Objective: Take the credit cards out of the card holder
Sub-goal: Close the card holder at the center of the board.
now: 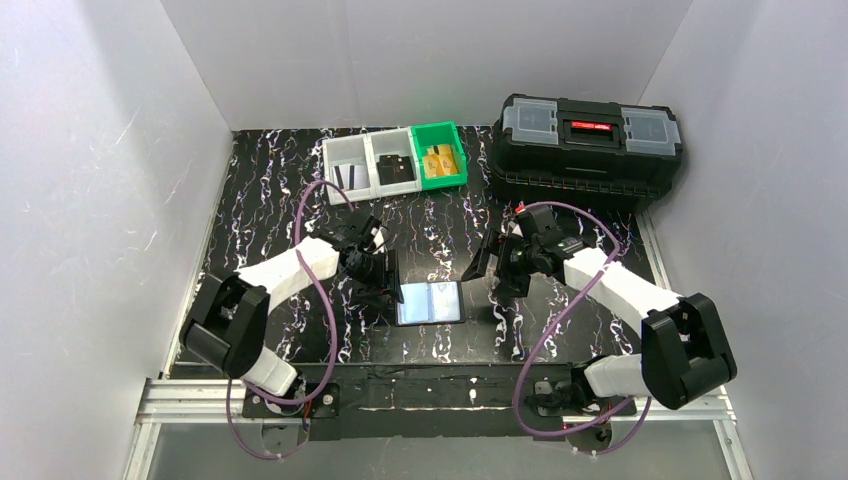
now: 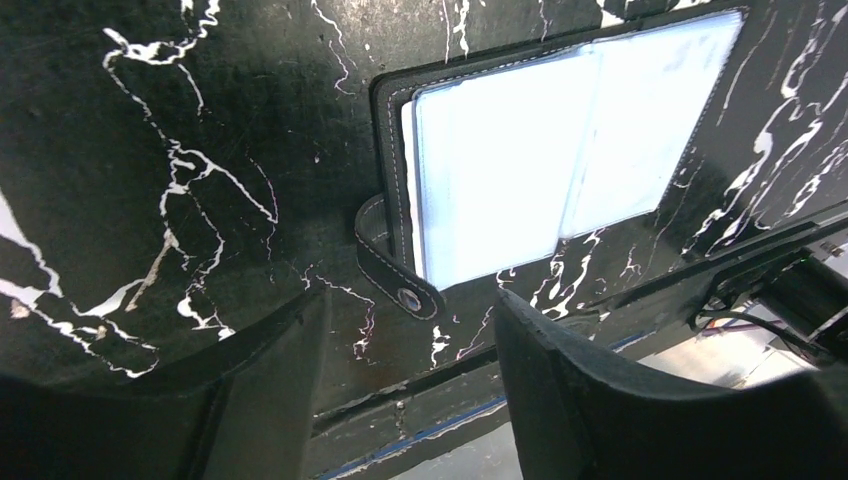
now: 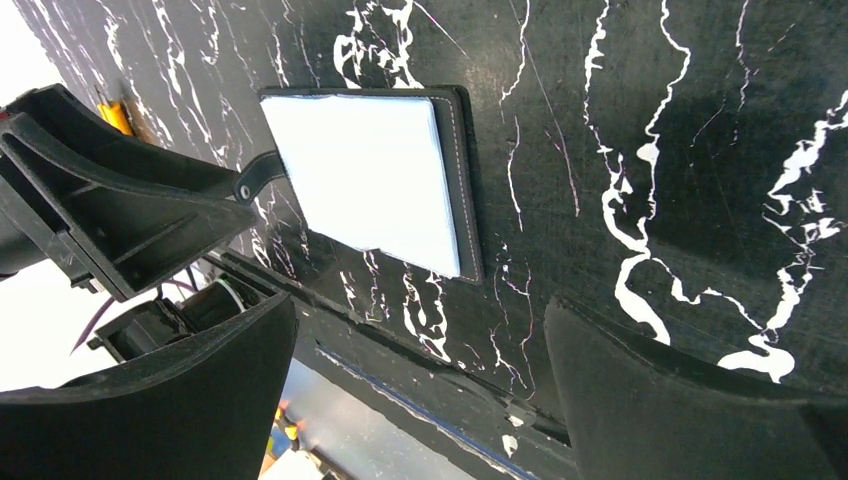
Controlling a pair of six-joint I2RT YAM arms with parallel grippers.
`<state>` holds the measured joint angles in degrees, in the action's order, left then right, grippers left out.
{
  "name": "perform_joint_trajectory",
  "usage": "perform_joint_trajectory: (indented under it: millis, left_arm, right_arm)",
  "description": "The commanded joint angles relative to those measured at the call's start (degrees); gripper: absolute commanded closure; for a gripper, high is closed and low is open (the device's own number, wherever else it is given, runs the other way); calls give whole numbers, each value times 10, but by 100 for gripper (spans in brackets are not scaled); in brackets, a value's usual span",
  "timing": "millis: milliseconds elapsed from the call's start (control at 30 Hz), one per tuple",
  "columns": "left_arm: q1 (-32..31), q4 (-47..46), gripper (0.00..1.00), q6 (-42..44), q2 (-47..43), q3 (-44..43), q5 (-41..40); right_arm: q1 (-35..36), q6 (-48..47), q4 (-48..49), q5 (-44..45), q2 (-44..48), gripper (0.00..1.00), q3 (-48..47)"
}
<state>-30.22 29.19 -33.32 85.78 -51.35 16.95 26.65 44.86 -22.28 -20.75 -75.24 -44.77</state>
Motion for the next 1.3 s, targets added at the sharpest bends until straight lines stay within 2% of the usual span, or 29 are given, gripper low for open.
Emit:
perform_joint_trajectory:
  millis: [0,300,367,800,867,1100,1267]
  left_arm:
    - [-10,-3,43,8,14,-12,12]
    - [-18,-5,53,10,50,-14,2]
    - [-19,-6,55,10,55,-13,-2]
    - [-25,-18,63,5,80,-11,-3]
    - [-26,-19,66,4,81,-13,-3]
    - [-27,-4,88,-1,46,-30,9]
    - [-27,16,95,1,18,-53,22]
  right_arm:
    - [14,7,33,-6,-17,0,11]
    - [47,37,87,-17,-74,0,21]
    - [50,41,95,-15,-86,4,20]
    - [70,75,156,-46,-162,9,24]
    - [73,81,167,-57,-173,9,22]
    - [75,87,172,-65,-183,9,13]
    - [74,102,195,-93,-189,9,11]
